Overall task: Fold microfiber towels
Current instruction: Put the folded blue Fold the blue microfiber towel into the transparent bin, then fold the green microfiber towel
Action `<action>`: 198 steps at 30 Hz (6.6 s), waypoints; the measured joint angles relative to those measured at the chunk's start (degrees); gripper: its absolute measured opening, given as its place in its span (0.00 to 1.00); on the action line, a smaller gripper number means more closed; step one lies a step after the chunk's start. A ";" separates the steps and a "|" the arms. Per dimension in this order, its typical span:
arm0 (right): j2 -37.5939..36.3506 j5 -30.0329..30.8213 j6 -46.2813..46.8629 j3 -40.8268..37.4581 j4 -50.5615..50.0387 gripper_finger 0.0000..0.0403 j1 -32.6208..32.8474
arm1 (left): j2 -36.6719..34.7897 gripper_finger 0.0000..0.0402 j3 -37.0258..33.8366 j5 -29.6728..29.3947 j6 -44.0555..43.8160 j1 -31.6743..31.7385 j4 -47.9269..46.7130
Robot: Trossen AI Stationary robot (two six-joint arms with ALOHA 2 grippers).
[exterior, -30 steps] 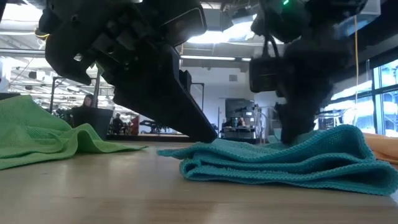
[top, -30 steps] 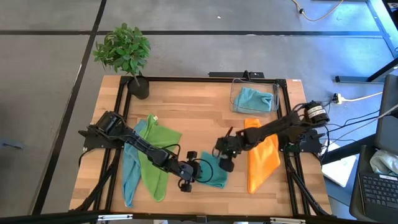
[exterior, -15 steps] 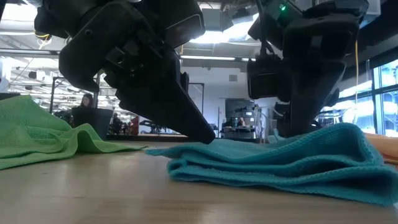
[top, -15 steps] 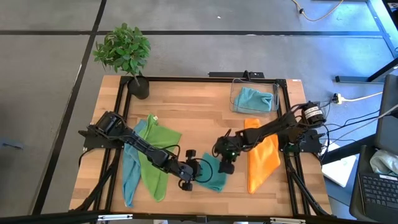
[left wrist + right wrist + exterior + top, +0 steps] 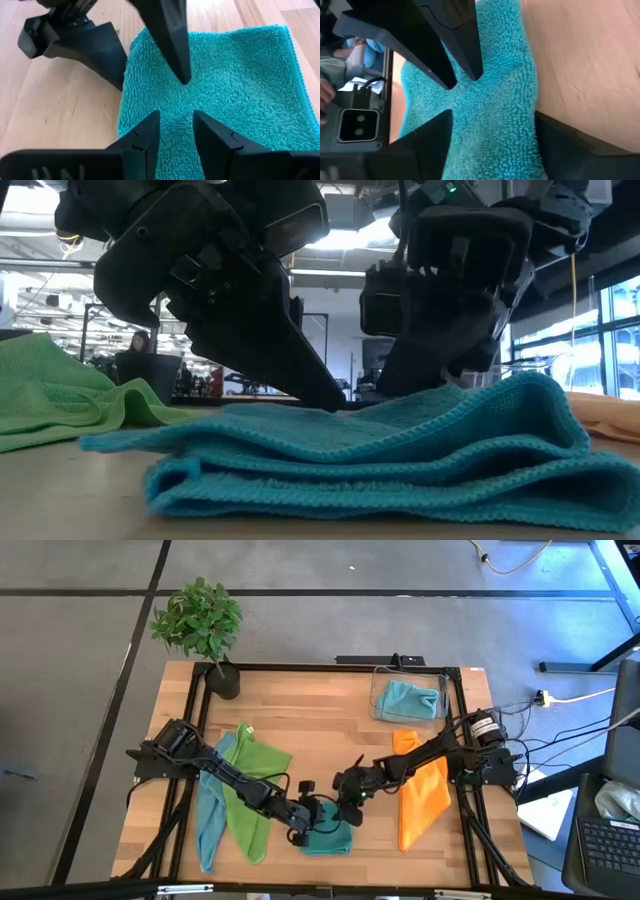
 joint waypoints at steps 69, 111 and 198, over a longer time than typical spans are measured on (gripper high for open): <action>-27.23 38.68 -49.25 25.20 -87.52 0.02 -43.60 | -13.14 0.27 -7.65 -37.12 -25.09 -8.48 -37.03; -35.86 30.05 -59.64 22.74 -78.49 0.02 -57.92 | -13.14 0.27 -7.61 -36.23 -11.38 -6.43 -22.07; -40.05 22.51 -28.91 -4.87 -25.37 0.54 -13.26 | -19.06 0.27 -1.91 -21.32 -10.74 -4.62 -53.56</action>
